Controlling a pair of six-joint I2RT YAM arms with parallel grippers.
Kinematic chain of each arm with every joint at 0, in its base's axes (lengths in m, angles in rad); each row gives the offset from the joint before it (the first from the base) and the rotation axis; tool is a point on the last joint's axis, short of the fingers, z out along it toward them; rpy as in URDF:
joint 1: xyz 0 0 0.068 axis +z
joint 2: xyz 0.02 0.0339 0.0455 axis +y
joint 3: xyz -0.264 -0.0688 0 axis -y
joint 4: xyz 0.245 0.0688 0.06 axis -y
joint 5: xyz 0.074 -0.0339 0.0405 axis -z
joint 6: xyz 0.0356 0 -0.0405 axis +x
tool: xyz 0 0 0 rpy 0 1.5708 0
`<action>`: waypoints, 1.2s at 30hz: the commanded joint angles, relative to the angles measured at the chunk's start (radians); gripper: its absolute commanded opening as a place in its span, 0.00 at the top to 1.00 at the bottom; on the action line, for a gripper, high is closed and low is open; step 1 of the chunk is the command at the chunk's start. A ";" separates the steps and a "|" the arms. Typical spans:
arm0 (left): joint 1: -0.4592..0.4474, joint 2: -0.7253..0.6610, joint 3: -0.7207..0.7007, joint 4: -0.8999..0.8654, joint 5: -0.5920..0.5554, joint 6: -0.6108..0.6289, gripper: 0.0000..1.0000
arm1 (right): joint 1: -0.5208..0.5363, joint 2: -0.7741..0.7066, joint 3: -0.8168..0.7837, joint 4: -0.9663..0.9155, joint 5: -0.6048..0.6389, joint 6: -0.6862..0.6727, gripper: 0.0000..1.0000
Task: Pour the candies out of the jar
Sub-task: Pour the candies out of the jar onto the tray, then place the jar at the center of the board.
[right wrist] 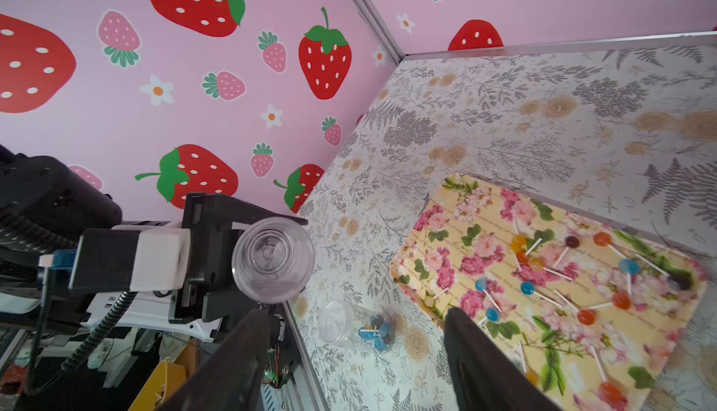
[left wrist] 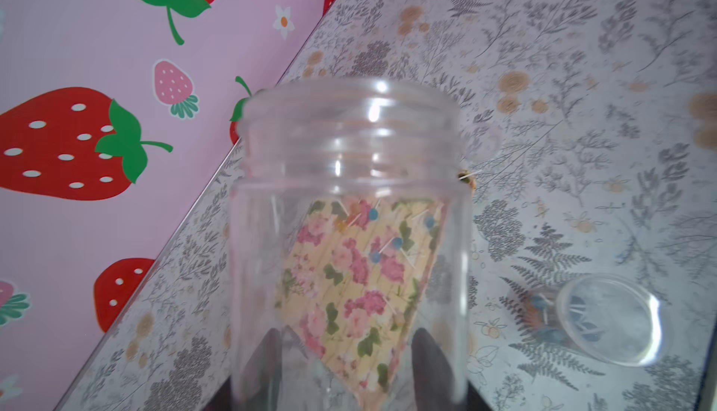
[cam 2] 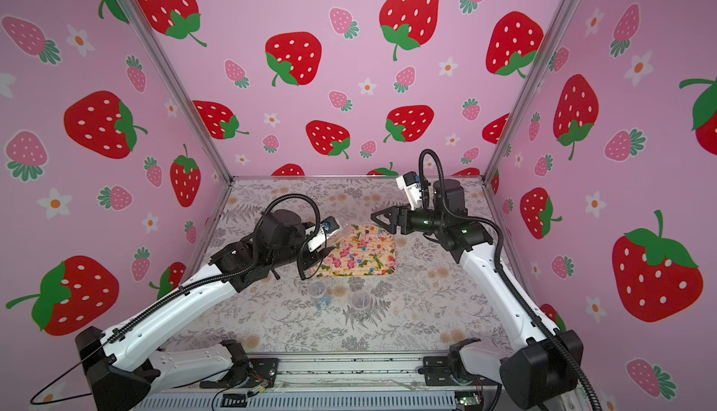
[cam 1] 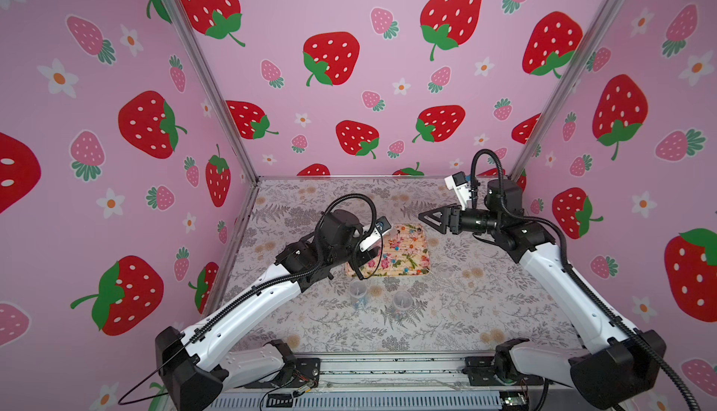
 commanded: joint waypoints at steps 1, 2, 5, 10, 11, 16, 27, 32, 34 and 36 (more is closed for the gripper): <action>0.026 -0.028 -0.025 0.082 0.193 -0.091 0.59 | 0.031 0.039 0.055 0.007 -0.099 0.000 0.31; 0.039 -0.033 -0.032 0.094 0.229 -0.104 0.59 | 0.041 0.051 0.066 -0.003 -0.103 -0.009 0.34; 0.064 -0.041 -0.042 0.112 0.285 -0.118 0.59 | 0.072 0.077 0.091 -0.030 -0.110 -0.034 0.38; 0.084 -0.041 -0.042 0.105 0.331 -0.110 0.59 | 0.104 0.108 0.122 -0.083 -0.111 -0.077 0.42; 0.087 -0.038 -0.041 0.101 0.339 -0.108 0.59 | 0.109 0.113 0.127 -0.091 -0.114 -0.083 0.43; 0.097 -0.018 -0.026 0.080 0.375 -0.097 0.59 | 0.130 0.148 0.167 -0.137 -0.133 -0.120 0.47; 0.098 -0.010 -0.013 0.049 0.386 -0.075 0.58 | 0.166 0.203 0.223 -0.221 -0.148 -0.189 0.57; 0.098 -0.004 -0.009 0.036 0.407 -0.064 0.58 | 0.185 0.222 0.253 -0.261 -0.151 -0.224 0.60; 0.097 0.002 -0.005 0.032 0.409 -0.062 0.58 | 0.194 0.231 0.264 -0.274 -0.147 -0.233 0.62; 0.098 0.003 -0.003 0.029 0.409 -0.061 0.58 | 0.204 0.239 0.274 -0.290 -0.138 -0.246 0.64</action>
